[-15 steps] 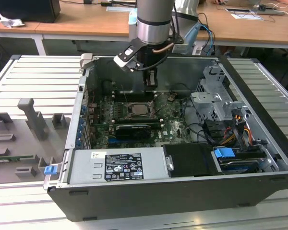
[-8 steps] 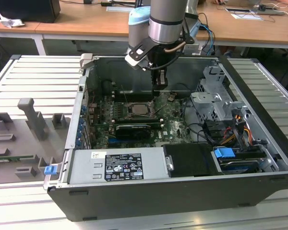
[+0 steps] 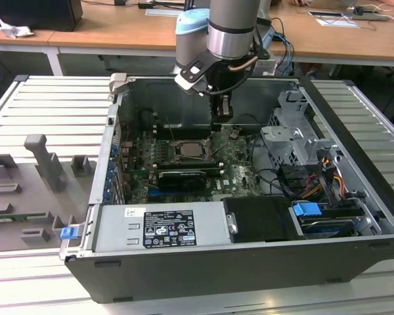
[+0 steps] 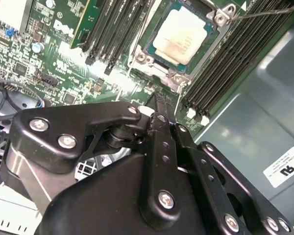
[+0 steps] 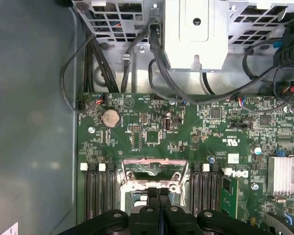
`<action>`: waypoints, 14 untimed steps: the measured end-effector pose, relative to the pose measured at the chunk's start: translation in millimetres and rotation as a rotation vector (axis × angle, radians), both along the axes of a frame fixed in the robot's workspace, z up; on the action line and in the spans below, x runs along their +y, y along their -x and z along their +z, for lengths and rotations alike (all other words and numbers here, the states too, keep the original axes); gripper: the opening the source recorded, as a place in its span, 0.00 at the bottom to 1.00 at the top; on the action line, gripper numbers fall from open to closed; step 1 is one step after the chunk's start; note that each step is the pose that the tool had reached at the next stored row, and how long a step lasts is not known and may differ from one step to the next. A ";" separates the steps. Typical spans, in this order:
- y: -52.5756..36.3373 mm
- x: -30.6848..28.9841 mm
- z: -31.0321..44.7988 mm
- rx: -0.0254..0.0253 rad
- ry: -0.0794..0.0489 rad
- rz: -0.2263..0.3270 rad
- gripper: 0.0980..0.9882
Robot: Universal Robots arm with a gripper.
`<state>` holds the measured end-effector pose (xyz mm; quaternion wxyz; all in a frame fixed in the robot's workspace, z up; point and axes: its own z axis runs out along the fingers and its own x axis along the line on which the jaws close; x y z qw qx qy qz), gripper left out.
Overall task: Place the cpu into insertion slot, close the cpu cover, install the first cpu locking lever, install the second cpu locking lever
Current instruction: 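Close the cpu cover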
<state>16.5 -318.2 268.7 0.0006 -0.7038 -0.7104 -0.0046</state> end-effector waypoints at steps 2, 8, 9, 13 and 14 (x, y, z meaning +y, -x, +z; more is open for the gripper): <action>-3.9 0.0 0.0 0.0001 0.000 0.000 0.01; -15.1 0.0 -0.2 0.0004 0.000 0.000 0.01; -16.1 0.0 -0.3 0.0004 0.000 0.000 0.01; -33.4 0.0 -0.6 0.0004 0.000 0.000 0.01; -35.3 0.1 -0.8 0.0003 0.000 0.001 0.01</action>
